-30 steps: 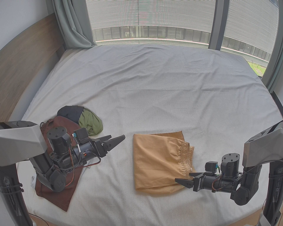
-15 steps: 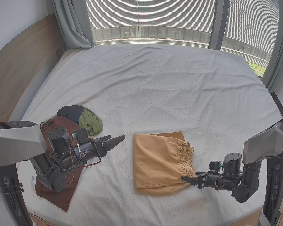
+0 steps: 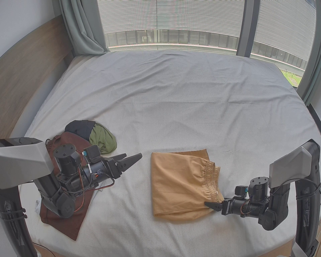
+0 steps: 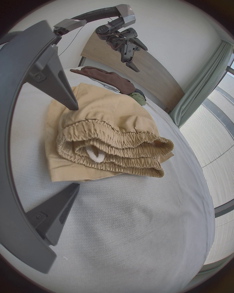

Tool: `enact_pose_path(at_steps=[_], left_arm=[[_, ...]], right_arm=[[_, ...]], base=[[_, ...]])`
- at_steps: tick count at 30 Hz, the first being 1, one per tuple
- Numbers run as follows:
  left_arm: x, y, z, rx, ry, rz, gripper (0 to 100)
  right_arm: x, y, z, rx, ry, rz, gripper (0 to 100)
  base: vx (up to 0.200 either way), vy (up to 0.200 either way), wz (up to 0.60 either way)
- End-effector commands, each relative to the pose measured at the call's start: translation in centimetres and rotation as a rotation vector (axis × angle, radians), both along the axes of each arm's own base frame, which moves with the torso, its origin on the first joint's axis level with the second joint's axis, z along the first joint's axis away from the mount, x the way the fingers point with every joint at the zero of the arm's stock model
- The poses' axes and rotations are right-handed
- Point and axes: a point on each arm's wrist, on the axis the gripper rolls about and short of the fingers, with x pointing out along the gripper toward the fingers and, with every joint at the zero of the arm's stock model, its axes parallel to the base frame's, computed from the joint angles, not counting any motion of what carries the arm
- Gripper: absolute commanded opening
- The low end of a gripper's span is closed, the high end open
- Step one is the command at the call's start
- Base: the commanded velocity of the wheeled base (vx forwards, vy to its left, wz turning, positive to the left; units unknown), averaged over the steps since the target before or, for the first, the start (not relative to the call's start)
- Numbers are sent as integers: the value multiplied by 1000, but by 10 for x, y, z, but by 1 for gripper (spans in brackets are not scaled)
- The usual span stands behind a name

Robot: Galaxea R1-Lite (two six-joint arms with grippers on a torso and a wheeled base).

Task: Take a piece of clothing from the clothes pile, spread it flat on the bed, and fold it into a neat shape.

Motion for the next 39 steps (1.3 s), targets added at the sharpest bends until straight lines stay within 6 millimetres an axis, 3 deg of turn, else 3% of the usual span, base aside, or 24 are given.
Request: enact_pose_path(at_steps=[1,11,24,25,39], left_arm=[[0,0,-1,0,1,0,100],[1,0,1,-2,-4,0,100],[0,0,0,-1,-2,0,100],[0,0,0,0,0,0,100],[0,0,0,0,1,0,100]], right_arm=[[3,7,-6,38,36,-11,100],[8,29,2,144,63,-52,100],[10,31,3,145,51,-71,100],[10,31,3,145,51,-71,0],[9,34,4,147,50,-57,0]], base=[[0,0,0],[0,0,0],[0,0,0],[0,0,0],[0,0,0]])
